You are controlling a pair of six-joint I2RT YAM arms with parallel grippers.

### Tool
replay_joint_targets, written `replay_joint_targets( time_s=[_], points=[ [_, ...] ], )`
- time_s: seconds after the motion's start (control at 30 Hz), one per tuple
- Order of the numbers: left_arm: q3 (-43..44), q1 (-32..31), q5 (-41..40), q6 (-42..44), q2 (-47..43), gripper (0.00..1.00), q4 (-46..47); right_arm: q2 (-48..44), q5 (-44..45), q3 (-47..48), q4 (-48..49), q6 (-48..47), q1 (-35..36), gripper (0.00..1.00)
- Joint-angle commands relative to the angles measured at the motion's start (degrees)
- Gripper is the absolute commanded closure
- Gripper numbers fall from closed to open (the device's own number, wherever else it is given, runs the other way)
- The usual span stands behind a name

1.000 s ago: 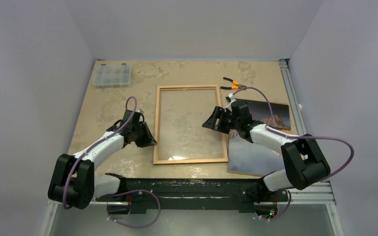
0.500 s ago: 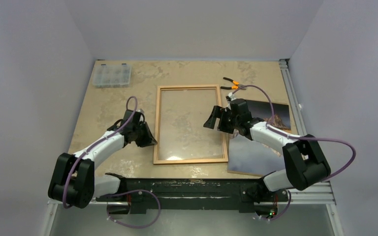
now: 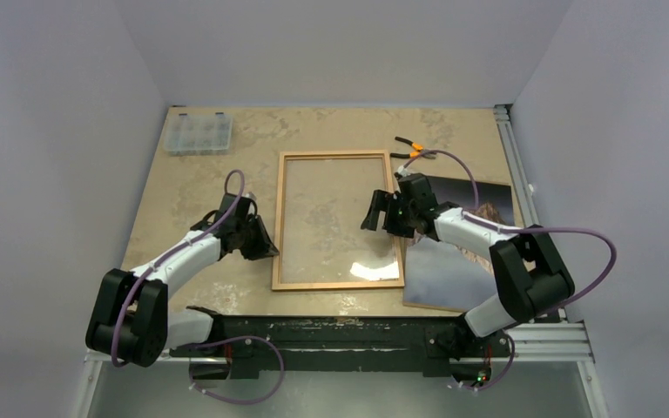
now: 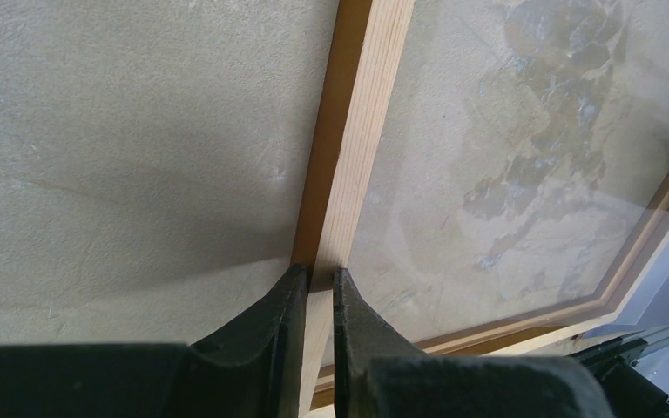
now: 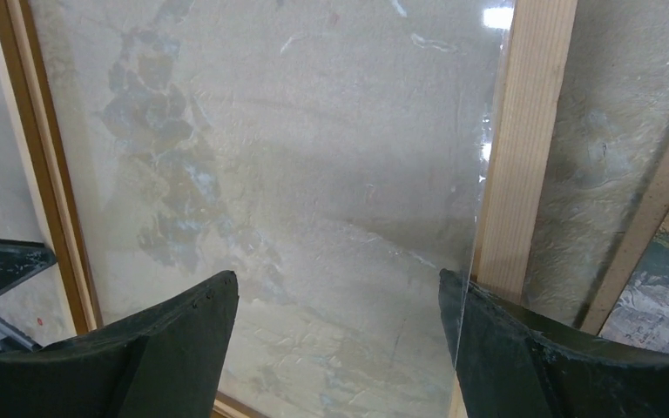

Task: Put the photo into the frame
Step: Place the photo frame item in the photo frame.

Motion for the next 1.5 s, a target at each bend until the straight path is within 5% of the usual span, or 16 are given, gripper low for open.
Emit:
replay_joint_targets(
  time_s=[0.0, 1.47],
  points=[
    [-1.22, -1.09, -3.85, 1.08, 2.53, 0.9, -1.53, 1.15, 2.62, 3.66, -1.79, -1.56, 1.35, 0.16],
    [-1.04, -1.61, -4.38, 1.09, 2.61, 0.9, -1.95, 0.89, 19.34, 9.19, -14.88, -5.31, 4.48, 0.13]
  ],
)
